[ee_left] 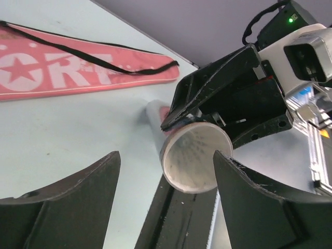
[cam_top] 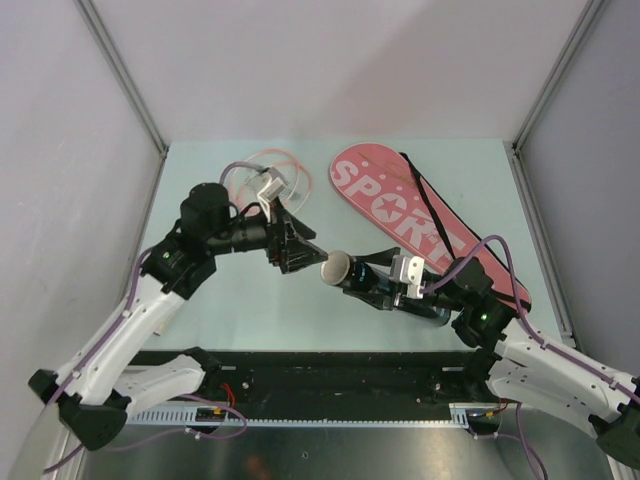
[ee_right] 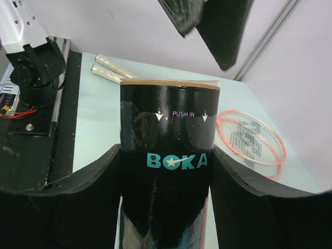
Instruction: Pack up the badminton gear
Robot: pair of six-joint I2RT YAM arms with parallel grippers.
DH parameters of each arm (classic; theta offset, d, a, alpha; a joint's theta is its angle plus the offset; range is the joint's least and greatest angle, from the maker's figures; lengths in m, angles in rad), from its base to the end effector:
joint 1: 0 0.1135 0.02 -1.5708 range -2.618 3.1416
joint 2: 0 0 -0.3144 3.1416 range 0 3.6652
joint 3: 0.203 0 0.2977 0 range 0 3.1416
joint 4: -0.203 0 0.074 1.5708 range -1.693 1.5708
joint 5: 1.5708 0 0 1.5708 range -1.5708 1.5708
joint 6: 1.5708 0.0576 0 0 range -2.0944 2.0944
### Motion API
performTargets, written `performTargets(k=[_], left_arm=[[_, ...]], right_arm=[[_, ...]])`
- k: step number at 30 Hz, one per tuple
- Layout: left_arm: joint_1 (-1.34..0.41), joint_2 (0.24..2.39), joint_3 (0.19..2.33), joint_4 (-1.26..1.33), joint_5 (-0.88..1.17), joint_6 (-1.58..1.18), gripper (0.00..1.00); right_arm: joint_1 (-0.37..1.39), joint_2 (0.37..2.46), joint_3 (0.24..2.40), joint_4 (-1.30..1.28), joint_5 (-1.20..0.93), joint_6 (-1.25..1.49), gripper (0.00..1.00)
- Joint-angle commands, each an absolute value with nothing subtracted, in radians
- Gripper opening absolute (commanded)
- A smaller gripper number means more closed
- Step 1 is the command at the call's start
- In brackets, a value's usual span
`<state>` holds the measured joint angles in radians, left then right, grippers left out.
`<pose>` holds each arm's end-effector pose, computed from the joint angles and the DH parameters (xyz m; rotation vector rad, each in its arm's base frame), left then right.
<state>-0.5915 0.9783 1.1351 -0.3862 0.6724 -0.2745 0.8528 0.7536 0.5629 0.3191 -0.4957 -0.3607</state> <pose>0.1784 -0.1631 0.4521 0.7986 1.7459 -1.2028 0.1189 0.1777 0.3483 -1.1653 0.9497 0.7548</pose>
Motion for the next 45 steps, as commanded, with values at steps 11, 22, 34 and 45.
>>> performTargets(k=[11, 22, 34, 45], left_arm=[[-0.794, 1.345, 1.262, -0.387, 0.706, -0.290, 0.39], [-0.893, 1.456, 1.230, -0.385, 0.773, -0.253, 0.26], [-0.870, 1.387, 1.174, -0.387, 0.839, -0.190, 0.50], [-0.782, 1.169, 1.155, -0.385, 0.851, -0.186, 0.66]], right_arm=[[0.913, 0.776, 0.606, 0.426, -0.577, -0.409, 0.00], [0.989, 0.811, 0.609, 0.515, -0.538, -0.500, 0.00], [1.118, 0.696, 0.626, 0.454, -0.521, -0.494, 0.00], [1.059, 0.680, 0.618, 0.325, -0.509, -0.500, 0.00]])
